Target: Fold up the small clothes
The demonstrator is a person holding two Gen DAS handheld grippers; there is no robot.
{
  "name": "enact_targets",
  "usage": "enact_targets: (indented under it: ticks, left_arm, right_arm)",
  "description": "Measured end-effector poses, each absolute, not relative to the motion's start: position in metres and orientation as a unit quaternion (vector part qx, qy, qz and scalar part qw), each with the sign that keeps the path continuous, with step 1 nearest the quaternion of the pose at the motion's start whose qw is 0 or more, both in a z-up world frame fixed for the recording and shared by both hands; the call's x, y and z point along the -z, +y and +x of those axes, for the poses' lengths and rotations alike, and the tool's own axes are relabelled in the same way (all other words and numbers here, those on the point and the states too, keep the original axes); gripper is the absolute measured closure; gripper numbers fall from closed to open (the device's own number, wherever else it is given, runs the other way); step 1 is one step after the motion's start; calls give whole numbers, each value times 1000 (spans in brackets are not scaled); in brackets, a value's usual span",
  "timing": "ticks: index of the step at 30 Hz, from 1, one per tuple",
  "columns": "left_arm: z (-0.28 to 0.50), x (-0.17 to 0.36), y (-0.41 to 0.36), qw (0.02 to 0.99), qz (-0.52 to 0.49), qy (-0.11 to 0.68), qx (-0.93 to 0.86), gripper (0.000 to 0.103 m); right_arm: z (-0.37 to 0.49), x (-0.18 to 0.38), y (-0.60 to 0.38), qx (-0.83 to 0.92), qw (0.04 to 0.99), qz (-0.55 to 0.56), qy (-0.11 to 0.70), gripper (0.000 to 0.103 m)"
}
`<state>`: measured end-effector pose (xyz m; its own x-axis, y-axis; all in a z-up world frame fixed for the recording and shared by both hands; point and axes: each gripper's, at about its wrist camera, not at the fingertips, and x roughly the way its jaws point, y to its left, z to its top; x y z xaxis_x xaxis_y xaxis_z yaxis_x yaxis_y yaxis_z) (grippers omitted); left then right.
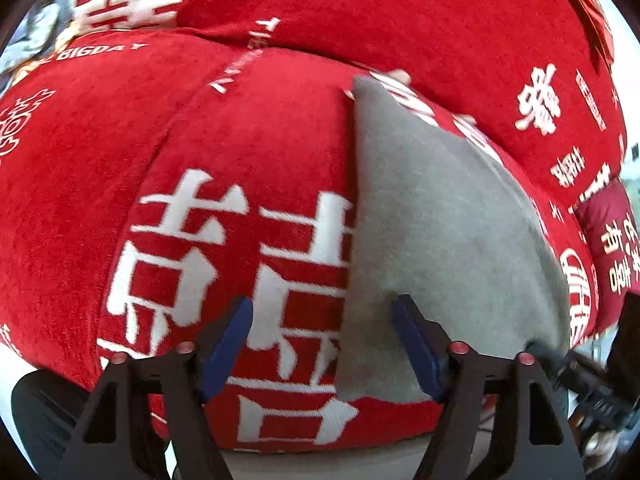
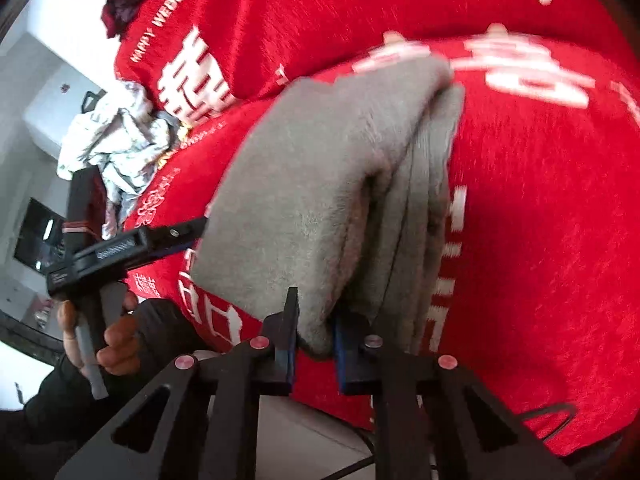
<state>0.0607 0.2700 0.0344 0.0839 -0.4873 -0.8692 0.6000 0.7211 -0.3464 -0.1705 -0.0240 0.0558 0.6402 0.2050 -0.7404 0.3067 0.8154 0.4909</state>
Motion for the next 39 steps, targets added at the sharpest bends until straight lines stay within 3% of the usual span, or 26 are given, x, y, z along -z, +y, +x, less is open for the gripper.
enact_targets:
  ticks: [3,8,11,15,18,23,26,31,35,39]
  left_arm:
    - [58,-27,265,727,52,577,369,29]
    - [52,-24,259,720,74,581,371,28]
    - [54,-39,257,731,84,570,366,28]
    - [59,-61,241,740,87,551,376,28]
    - [56,-67,215,736,102,542,393,28]
    - [52,-63,165,735,151,534,390,28]
    - [54,-48,145,741,176,537,361,1]
    - [57,-37,143,737,155,551,359,1]
    - [58,-32,146,736,144,554,362,0]
    - [58,-32,144,736,146,553,362,0]
  right_arm:
    - [-175,-62,-28,38,858,296,418,88]
    - [-176,-21,-38,60,829,315,458,88]
    - [-177,-28,-45,50,822,349,447,82]
    - [-179,-70,-55,72,852,321,408,54]
    - [-160,-96,-72,95,868,280,399,39]
    - [-109,-97,-121,115,855,302,405,39]
    - [-73,-83,-139,124,838,309,433,39]
    - [-37,-60,-133,102,823,297,473,39]
    - [-26,-53,-123,91,829,264,484,23]
    - [-19,-49,-123,91,830,248,491,22]
